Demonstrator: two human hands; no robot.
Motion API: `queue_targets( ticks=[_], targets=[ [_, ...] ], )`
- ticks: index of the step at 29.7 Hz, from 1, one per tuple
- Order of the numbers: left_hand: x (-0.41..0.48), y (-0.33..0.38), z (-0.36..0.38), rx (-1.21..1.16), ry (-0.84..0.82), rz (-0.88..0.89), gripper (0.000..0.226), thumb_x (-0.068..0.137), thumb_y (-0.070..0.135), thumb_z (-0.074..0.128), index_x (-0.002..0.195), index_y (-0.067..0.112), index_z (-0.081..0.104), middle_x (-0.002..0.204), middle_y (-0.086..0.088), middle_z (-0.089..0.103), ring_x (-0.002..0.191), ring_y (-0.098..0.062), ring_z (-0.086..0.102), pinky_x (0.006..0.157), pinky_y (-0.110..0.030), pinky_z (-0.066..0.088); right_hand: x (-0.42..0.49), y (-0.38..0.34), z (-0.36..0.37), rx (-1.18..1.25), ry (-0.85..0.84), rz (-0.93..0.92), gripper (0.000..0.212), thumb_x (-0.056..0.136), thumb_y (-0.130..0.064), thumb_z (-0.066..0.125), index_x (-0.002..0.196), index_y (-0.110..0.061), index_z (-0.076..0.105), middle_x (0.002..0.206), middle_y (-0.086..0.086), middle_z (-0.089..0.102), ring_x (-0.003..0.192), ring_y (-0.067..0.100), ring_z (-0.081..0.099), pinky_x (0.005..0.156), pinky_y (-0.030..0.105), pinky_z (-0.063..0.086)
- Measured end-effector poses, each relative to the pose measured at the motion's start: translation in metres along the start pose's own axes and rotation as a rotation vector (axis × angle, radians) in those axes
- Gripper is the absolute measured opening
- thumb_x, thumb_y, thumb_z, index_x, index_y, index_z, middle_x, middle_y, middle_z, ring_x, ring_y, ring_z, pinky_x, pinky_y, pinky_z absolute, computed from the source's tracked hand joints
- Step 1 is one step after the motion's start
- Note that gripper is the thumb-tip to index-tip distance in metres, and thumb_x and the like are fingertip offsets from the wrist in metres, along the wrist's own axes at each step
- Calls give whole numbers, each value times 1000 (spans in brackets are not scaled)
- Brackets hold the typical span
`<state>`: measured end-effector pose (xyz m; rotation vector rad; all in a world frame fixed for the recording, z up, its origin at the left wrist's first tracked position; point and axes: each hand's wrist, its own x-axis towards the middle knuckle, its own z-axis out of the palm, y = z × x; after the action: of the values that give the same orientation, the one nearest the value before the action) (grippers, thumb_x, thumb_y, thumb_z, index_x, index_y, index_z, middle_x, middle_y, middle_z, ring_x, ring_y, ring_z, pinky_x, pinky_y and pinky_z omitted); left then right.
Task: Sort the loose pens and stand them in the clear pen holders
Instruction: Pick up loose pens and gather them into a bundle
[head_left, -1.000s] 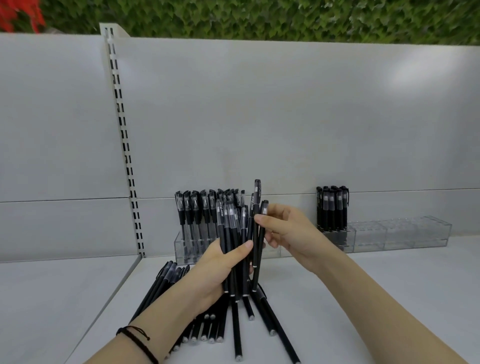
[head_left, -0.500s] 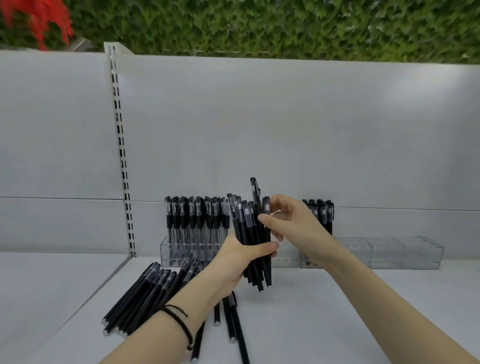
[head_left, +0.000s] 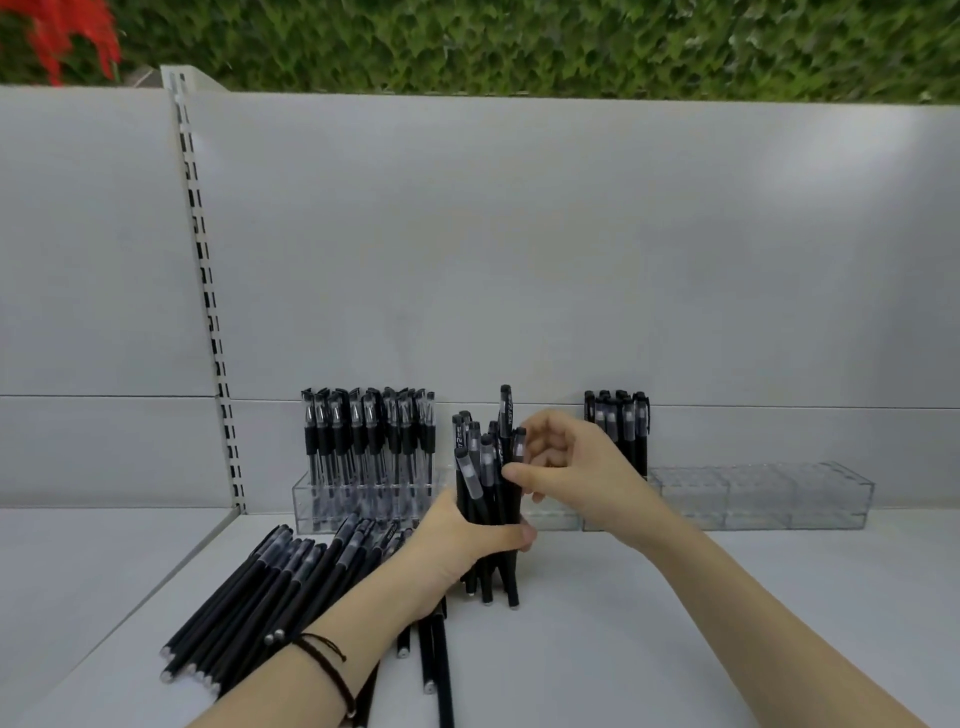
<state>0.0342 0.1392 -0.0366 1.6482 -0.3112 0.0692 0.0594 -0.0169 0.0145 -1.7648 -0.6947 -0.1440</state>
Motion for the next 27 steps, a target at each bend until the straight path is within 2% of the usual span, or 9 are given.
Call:
queue_targets(
  ticks=[3,6,11,14,17,21,24,27],
  targets=[
    [1,0,0,-2,22,39,17,80,3,74,92,13,67,77,-2,71,75,-18,68,76,-31,55,-2,-4,1,8,27,-66,38,83,-10,73,109,-31,56,75,-6,59,65,11,59,62,26,52],
    [2,1,-2,23,32,49,14,79,4,75,86,12,67,78,-3,72,77,-17,68,77,-33,55,-2,-6,4,-4,27,-113,47,82,-10,73,110,-44,57,76,-13,57,65,8,58,65,24,52],
    [1,-1,-2,9,-79,-44,32,74,-1,78,99,14,64,84,-2,69,80,-15,66,84,-34,54,-2,-1,4,-61,-11,-72,48,81,-6,72,116,-34,54,82,-4,55,63,10,59,64,20,48],
    [3,-4,-2,7,-30,-71,33,73,3,80,99,14,63,80,0,67,78,-15,66,88,-38,54,-4,0,-2,-76,-22,-53,40,85,-20,71,118,-34,53,80,-8,59,67,12,62,63,23,50],
    [5,-7,-4,-25,43,-59,27,76,3,77,97,9,62,72,-1,63,69,-18,63,83,-42,55,-4,4,-10,-236,24,-70,29,89,-39,63,117,-36,53,87,-8,64,74,13,62,68,26,51],
    [5,-6,-3,-129,137,-57,22,81,-2,73,98,6,62,71,-3,67,66,-17,67,66,-26,56,-4,18,-18,-569,99,-99,20,93,-40,55,111,-31,58,87,-12,60,75,4,57,72,28,52],
    [7,-11,-3,-133,157,-51,18,81,2,74,97,7,67,79,-2,73,82,-19,73,76,-27,55,-3,32,-17,-840,-22,-141,18,94,-37,53,105,-26,61,93,-14,59,84,5,55,78,34,51],
    [8,-11,-2,-108,128,-53,12,82,5,74,92,7,69,84,-6,73,84,-20,73,81,-26,54,-1,38,-21,-896,-63,-173,20,94,-37,53,106,-24,63,100,-12,59,91,4,52,83,30,48]
  ],
)
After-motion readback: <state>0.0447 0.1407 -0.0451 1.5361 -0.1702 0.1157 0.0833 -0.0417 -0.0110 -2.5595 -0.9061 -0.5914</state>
